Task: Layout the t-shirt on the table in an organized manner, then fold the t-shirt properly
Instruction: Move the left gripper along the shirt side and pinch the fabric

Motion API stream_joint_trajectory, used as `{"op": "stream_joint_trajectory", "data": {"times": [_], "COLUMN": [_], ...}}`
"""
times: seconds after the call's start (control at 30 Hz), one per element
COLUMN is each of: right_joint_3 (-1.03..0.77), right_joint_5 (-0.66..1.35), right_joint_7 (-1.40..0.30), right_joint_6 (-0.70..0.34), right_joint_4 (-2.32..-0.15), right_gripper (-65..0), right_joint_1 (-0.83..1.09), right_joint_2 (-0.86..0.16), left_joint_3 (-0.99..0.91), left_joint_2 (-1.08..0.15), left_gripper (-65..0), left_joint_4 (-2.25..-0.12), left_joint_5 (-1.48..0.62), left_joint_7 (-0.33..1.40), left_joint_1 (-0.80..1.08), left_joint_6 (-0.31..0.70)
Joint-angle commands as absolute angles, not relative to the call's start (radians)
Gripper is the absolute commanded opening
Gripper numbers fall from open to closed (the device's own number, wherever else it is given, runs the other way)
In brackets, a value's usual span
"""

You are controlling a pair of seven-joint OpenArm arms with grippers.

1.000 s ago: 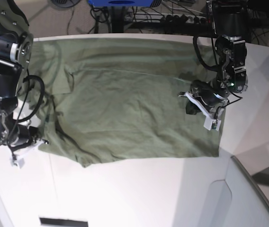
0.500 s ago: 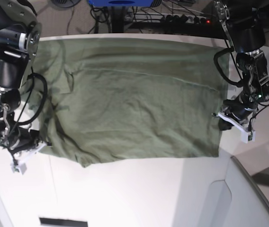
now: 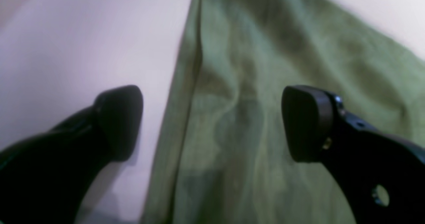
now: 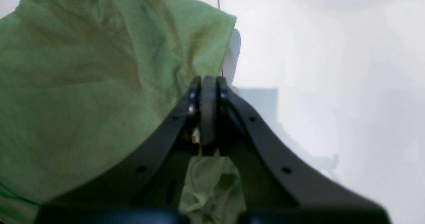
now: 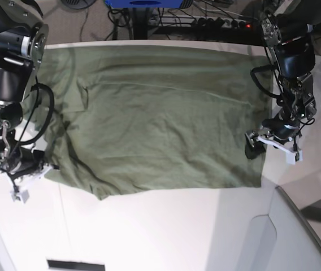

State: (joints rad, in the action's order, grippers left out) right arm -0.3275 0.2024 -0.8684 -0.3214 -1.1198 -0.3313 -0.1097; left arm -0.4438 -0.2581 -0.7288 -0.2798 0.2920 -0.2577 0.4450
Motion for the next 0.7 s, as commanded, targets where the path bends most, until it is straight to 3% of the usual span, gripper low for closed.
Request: {"op": "stream_joint_trajectory", "data": {"times": [0.0, 0.1, 0.17, 0.3, 0.37, 0.47, 0.67], "right_joint_3": [-0.329, -0.329, -0.329, -0.329, -0.329, -0.329, -0.329], "right_joint_5": [0.213, 0.213, 0.213, 0.213, 0.213, 0.213, 0.213], "right_joint_7": [-0.854, -0.854, -0.854, -0.854, -0.854, -0.854, -0.854], "right_joint_6": [-0.325, -0.325, -0.325, -0.325, -0.325, -0.325, -0.325], "right_joint_4": [-1.141, -1.139, -1.139, -1.139, -1.139, -1.139, -1.139], "right_gripper": [-64.8, -64.8, -64.8, -64.8, -64.8, -64.8, -64.8], "right_joint_1": [-0.358, -0.358, -0.358, -0.358, -0.358, -0.358, -0.358], "right_joint_2": [-0.119, -0.117, -0.117, -0.117, -0.117, -0.117, -0.117], "left_joint_3": [-0.443, -0.440, -0.438, -0.438, -0.438, -0.438, -0.438], "left_joint_2": [-0.272, -0.272, -0.272, -0.268, -0.266, -0.266, -0.272], "left_gripper": [0.0, 0.0, -10.5, -41.0, -53.0, -65.0, -65.0], "left_joint_4": [-0.719, -0.690, -0.685, -0.684, -0.684, -0.682, -0.682], "left_joint_5": [-0.289, -0.289, -0.289, -0.289, -0.289, -0.289, -0.289], "left_joint_7": [0.263, 0.251, 0.251, 0.251, 0.251, 0.251, 0.254], "left_joint_1": [-0.286, -0.298, -0.306, -0.311, -0.311, -0.311, -0.309], "left_joint_6": [0.449, 0.449, 0.449, 0.449, 0.449, 0.449, 0.449]}}
